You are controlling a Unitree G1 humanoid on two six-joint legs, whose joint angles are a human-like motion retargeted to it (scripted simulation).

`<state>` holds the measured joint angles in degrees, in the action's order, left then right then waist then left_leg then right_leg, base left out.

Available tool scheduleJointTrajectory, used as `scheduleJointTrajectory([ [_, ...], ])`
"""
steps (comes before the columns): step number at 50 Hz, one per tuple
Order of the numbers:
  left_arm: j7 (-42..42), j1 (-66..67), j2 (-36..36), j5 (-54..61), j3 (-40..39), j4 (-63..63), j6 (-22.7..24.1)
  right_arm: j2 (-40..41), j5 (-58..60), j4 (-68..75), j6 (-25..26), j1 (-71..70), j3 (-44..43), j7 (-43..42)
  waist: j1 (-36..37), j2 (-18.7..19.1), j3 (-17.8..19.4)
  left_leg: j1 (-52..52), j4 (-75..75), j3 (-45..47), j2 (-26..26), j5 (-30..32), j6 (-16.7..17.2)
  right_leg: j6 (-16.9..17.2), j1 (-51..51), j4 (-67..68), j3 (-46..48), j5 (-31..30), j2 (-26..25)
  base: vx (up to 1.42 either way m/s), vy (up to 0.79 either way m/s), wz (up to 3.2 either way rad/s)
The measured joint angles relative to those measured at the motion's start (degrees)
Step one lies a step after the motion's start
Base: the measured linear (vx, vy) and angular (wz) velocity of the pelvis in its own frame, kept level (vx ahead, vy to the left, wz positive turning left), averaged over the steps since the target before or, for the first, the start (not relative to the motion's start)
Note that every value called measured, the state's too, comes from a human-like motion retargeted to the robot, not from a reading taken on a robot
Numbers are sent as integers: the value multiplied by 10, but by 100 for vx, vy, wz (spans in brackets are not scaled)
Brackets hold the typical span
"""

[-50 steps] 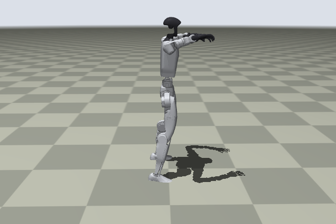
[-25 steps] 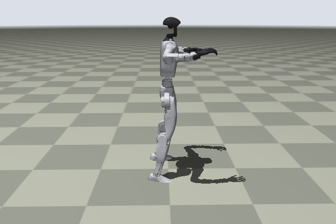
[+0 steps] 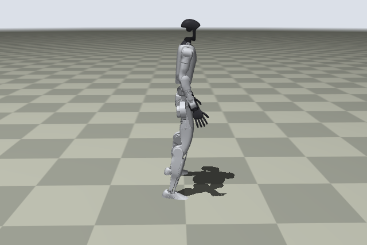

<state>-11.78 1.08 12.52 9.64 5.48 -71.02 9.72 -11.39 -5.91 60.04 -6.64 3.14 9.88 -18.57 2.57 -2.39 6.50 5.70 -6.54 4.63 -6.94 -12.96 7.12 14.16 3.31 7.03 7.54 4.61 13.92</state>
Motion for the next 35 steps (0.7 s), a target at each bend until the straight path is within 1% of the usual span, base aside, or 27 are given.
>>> scheduleJointTrajectory([
  [3,8,-19,21,-7,0,-2,-5,-17,5,-26,4,-6,-12,3,4,0,2,1,0,0,1,0,-1,0,1,0,0,0,1,0,0,0],
  [5,1,-37,43,-14,8,11,-14,-41,31,-51,16,-21,-17,2,11,4,6,23,43,-3,0,17,4,0,-1,1,-4,-2,-2,0,0,0],
  [7,-9,-48,72,-43,35,32,-16,-74,56,-84,14,-32,-14,-2,8,4,4,11,15,-1,2,7,1,2,3,1,0,-1,1,0,0,0],
  [10,-26,-80,117,-73,87,68,-25,-131,107,-130,22,-68,-2,-10,13,9,4,29,49,-4,2,21,3,3,3,2,-3,-3,0,0,0,0],
  [15,-14,-145,186,-100,149,145,-29,-210,163,-212,30,-140,17,-10,10,13,-3,31,51,-5,4,23,2,3,5,2,-1,-3,2,0,0,0],
  [18,-11,-183,232,-110,167,229,-27,-244,192,-285,36,-184,21,-17,8,14,-8,32,51,-6,5,23,0,3,7,2,0,-4,2,0,0,0],
  [22,-15,-239,312,-131,187,380,-15,-287,241,-412,38,-238,20,-23,6,14,-14,34,50,-8,5,24,-2,3,9,2,1,-4,3,0,0,0],
  [27,-15,-345,422,-163,203,555,-4,-341,313,-567,35,-312,21,10,6,13,-23,35,49,-9,5,24,-4,5,12,1,2,-3,3,0,0,0],
  [30,-21,-429,484,-178,217,627,-4,-374,346,-641,33,-360,27,33,5,13,-28,36,48,-10,5,24,-5,6,13,1,2,-3,2,0,0,0],
  [35,-44,-582,567,-181,275,689,-10,-423,361,-721,33,-435,49,50,3,17,-38,35,49,-10,4,24,-6,8,14,-1,3,-4,1,0,0,0],
])
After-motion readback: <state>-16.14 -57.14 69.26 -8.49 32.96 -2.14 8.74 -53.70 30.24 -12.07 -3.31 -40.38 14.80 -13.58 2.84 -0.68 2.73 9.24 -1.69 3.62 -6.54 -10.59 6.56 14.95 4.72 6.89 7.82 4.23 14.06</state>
